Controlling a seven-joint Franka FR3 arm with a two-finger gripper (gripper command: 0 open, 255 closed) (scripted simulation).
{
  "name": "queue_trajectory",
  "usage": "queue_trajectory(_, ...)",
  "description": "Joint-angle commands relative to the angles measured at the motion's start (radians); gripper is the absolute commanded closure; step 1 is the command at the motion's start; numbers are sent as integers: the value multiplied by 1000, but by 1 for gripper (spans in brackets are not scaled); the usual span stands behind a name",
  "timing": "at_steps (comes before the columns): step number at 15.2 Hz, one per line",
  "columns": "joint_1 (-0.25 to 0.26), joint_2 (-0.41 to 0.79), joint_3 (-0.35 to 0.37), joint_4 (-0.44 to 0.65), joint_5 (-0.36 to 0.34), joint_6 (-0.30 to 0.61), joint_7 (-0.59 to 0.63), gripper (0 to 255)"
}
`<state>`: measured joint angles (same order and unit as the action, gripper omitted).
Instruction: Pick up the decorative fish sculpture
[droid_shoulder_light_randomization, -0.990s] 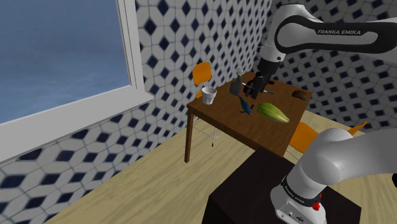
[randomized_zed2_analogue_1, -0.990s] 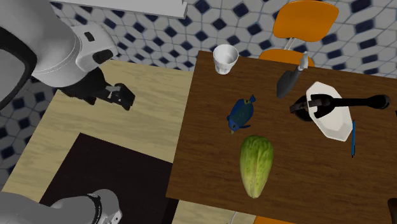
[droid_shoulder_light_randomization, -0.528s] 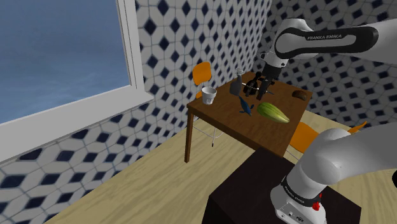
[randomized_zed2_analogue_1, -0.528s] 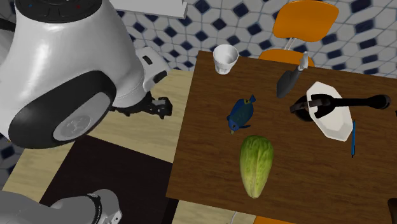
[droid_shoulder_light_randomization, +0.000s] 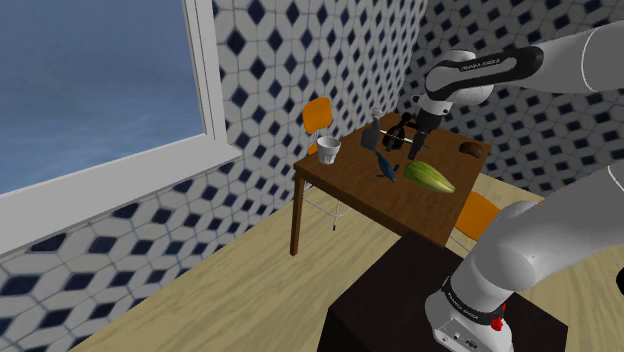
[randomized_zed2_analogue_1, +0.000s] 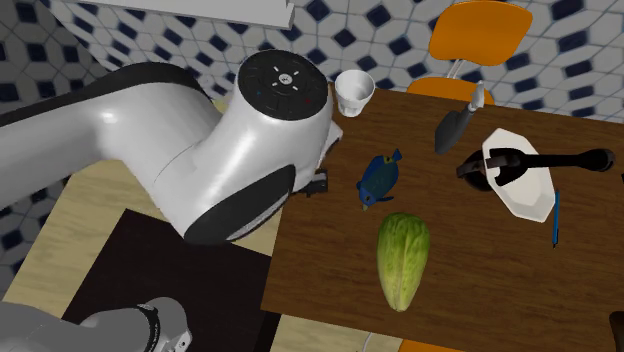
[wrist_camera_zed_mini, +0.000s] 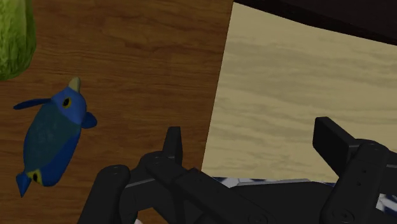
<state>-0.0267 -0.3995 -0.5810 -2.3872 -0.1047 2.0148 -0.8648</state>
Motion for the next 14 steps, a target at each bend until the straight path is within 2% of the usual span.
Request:
queue_trajectory(1,18,77,-61,37,34,31,-97,0)
queue_trajectory(4,48,215,-148,108,125,64,-253,0)
queue_trajectory(8,56,439,-228,231,314,70,-493,0)
queue_trajectory(11,-2,617,-225,344,466,39,-661,0)
queue_trajectory(14,-97,775,-179,472,578,-6,-785,0)
